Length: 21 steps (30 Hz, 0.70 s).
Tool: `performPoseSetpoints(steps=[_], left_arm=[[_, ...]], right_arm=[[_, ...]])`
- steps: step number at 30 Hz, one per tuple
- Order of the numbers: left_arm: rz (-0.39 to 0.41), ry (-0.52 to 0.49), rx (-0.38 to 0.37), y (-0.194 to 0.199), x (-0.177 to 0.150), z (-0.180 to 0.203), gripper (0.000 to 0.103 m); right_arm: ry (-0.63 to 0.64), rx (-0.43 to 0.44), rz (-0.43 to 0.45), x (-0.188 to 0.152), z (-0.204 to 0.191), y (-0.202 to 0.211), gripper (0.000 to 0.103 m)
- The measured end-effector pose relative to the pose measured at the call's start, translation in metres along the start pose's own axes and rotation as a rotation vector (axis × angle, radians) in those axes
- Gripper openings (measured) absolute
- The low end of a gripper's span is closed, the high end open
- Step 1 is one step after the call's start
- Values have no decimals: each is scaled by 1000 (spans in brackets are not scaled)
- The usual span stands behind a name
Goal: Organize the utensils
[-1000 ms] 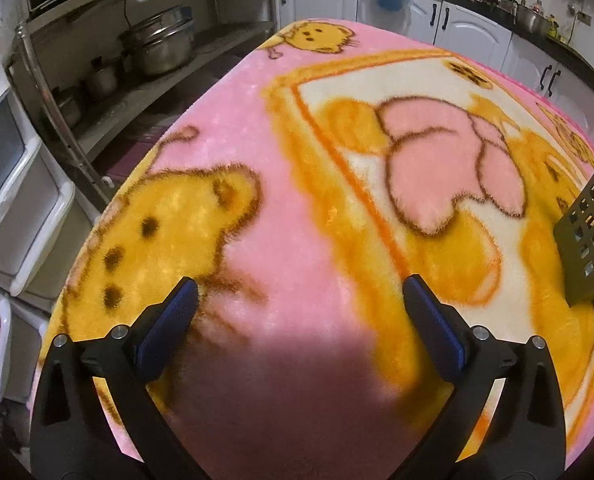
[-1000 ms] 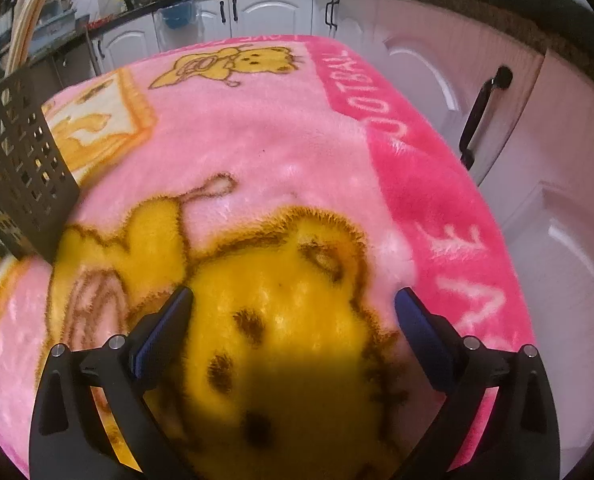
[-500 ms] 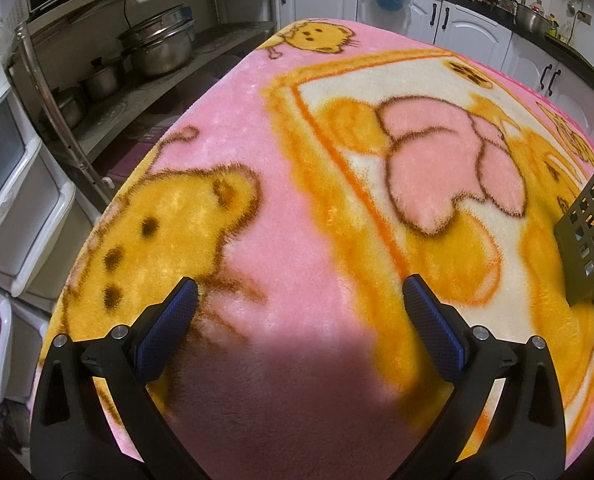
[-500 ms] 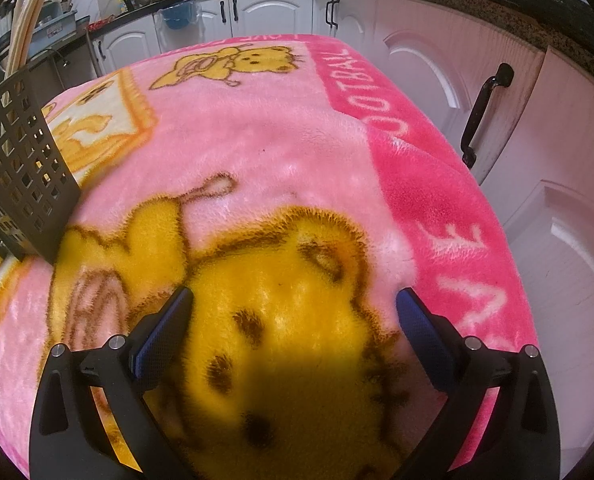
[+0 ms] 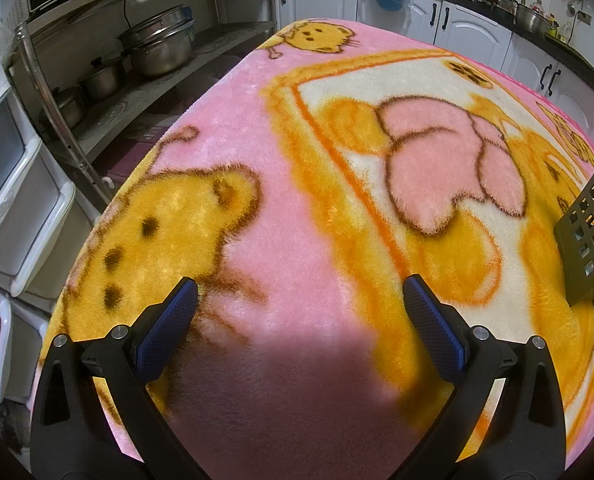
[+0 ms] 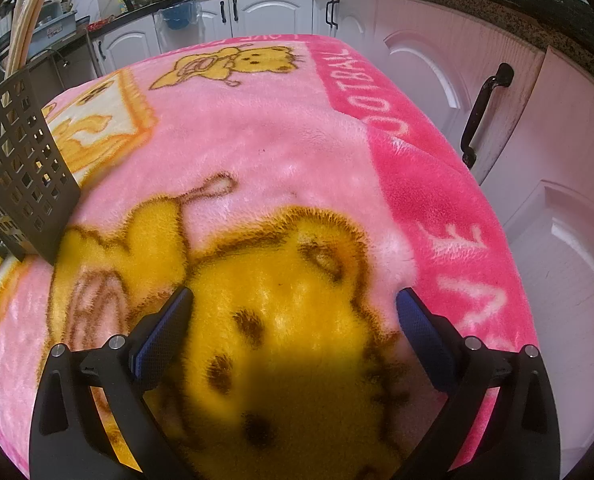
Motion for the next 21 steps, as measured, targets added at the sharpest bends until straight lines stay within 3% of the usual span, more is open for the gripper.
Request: performPoseSetpoints(steps=[21], left_arm=[[-1,-1,2,0,0,0,94]], right_arm=[[0,0,-1,-2,3,2,98]])
Point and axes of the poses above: each gripper's, at about its wrist camera, not at the fingertips, and y roughly against the way its jaws point, z to its right, x to its top, the point moved 1 cm from there along -y, roughly the way its jaws point, and after that the axes turned 12 degrees about -x, right-handed, at the moved point
